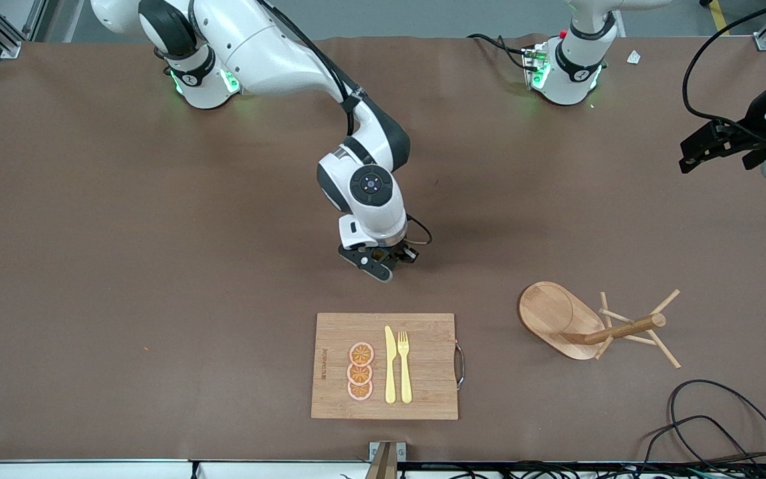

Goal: Transfer cup from left to right arm and place
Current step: 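Carry the mug away from the cutting board with the right gripper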

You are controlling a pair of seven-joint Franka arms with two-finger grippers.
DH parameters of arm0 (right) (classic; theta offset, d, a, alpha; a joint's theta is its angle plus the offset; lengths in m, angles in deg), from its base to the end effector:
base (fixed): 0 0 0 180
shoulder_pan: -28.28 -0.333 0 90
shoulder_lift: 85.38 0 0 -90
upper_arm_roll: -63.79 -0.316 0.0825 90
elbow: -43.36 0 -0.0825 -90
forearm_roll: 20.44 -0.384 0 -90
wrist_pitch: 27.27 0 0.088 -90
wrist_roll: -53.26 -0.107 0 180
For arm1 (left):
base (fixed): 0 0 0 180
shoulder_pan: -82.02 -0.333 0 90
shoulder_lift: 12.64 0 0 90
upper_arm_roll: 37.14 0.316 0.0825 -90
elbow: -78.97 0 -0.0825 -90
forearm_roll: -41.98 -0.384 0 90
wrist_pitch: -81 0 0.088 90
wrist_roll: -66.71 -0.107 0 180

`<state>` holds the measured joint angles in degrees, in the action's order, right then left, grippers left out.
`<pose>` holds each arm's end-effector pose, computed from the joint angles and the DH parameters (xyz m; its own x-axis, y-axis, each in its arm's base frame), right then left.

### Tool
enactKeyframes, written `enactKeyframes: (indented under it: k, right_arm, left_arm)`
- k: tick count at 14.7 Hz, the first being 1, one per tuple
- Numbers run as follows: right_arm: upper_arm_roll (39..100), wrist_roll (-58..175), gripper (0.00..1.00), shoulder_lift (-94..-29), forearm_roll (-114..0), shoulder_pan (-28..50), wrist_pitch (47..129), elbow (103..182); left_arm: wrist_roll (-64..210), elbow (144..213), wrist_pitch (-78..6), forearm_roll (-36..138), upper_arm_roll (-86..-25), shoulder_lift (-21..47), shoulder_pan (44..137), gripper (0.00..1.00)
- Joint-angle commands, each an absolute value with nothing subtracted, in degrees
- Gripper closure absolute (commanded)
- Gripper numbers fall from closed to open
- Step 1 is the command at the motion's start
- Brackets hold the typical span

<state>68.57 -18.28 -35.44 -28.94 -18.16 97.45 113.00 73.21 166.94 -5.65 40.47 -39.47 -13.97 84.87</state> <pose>0.5572 0.5273 0.2582 0.8436 -0.5360 -0.0331 -0.5362 -0.8373 -0.1070 0.5397 -0.0463 0.6487 0.9997 0.0245 0.0033 0.0246 -0.9993 -0.0271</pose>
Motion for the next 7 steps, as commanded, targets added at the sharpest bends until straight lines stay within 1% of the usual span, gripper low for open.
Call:
enactKeyframes:
  k: [1, 3, 5, 7]
  right_arm:
    - [69.14, -13.20, 0.99, -37.03, -27.22, -16.20, 95.35, 113.23]
    - [69.15, -7.33, 0.99, -38.18, -27.12, -13.13, 90.44, 112.71]
    - [69.23, 1.63, 0.99, -41.51, -27.21, -8.74, 85.95, 112.88]
    - [69.32, 10.07, 0.99, -43.54, -27.12, -3.73, 81.56, 113.23]
  left_arm:
    - [72.25, 169.15, -5.57, 41.28, -40.47, -16.16, 84.57, 0.00]
    - [72.25, 169.06, -5.48, 40.84, -40.65, -15.98, 84.04, 0.00]
    - [72.07, 169.58, -5.22, 40.49, -44.41, -16.24, 80.89, 0.00]
    - [72.34, 170.56, -5.31, 39.18, -45.13, -16.51, 81.22, 0.00]
